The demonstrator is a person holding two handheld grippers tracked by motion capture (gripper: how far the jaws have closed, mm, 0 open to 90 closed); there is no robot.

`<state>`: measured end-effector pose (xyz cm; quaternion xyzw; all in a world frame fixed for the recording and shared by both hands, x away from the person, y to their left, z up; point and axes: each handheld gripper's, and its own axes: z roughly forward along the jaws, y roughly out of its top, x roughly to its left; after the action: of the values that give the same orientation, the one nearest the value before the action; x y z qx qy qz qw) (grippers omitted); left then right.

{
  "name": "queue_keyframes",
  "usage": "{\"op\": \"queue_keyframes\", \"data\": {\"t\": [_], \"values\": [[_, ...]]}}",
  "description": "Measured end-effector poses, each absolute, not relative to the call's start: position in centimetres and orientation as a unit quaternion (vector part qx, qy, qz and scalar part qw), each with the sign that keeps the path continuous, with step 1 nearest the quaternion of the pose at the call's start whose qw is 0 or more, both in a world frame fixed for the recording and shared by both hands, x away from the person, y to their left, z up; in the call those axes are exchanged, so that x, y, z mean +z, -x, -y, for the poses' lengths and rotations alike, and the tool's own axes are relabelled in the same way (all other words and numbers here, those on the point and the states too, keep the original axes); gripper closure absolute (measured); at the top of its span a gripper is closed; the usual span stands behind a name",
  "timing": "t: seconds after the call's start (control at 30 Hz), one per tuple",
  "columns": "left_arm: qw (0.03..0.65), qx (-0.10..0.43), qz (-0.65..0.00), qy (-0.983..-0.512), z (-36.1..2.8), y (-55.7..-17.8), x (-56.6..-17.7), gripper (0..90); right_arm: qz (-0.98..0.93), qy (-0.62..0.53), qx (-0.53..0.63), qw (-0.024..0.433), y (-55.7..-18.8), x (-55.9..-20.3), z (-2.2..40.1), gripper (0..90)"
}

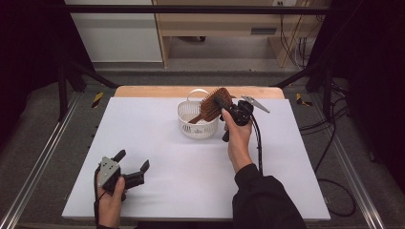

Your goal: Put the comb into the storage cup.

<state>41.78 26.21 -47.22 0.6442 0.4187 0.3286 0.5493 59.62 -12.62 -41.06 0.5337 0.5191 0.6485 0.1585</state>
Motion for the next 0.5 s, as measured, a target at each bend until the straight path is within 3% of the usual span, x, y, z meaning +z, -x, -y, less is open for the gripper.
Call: {"op": "queue_keyframes", "data": {"t": [0.5], "values": [[0.552,0.325,-0.423,-0.641,-26.32,-41.85,-47.29,2.0,-0.522,-0.534,0.646,0.158,-59.64,-41.16,12.80,42.9]]}}
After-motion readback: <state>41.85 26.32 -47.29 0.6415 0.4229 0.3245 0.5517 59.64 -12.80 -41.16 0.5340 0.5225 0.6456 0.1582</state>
